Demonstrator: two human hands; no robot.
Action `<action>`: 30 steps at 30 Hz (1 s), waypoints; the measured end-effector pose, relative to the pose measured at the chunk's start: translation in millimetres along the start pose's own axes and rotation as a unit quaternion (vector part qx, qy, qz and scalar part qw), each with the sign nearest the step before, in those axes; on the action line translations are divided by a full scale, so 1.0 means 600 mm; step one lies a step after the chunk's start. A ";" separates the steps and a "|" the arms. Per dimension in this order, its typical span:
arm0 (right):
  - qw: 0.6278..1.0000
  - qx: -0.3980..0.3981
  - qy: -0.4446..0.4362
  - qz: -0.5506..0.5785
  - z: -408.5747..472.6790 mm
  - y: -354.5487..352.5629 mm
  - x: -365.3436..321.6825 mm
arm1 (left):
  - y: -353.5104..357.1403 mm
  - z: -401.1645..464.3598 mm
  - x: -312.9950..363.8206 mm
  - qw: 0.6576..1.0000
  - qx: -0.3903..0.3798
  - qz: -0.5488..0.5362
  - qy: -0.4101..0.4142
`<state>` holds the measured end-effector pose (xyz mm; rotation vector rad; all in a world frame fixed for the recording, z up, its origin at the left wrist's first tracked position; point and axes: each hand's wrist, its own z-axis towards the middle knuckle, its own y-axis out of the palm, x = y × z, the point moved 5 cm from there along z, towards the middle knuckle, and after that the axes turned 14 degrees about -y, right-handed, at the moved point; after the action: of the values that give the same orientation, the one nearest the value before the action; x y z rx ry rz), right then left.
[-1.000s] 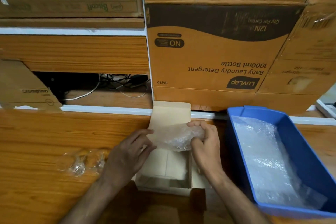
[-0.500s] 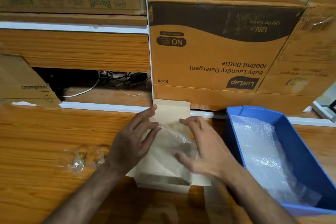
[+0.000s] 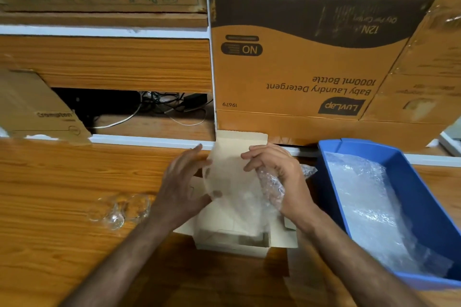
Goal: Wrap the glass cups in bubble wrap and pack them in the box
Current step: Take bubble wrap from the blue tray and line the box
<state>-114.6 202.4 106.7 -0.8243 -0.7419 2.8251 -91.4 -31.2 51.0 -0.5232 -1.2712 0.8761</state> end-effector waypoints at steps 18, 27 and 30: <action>0.952 -0.186 -0.172 -0.174 -0.007 -0.028 0.016 | -0.073 0.040 -0.008 0.968 0.070 0.099 0.219; 0.932 -0.318 0.071 -0.161 -0.141 0.006 0.089 | 0.032 -0.103 -0.049 0.951 -0.027 0.172 0.257; 0.920 -0.334 0.119 -0.165 -0.171 0.006 0.073 | 0.046 -0.120 -0.041 0.955 -0.094 0.163 0.229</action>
<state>-97.2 253.1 8.7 -0.9761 -1.6556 2.1153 -30.8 -26.0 -2.8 -1.0463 -0.8552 0.8438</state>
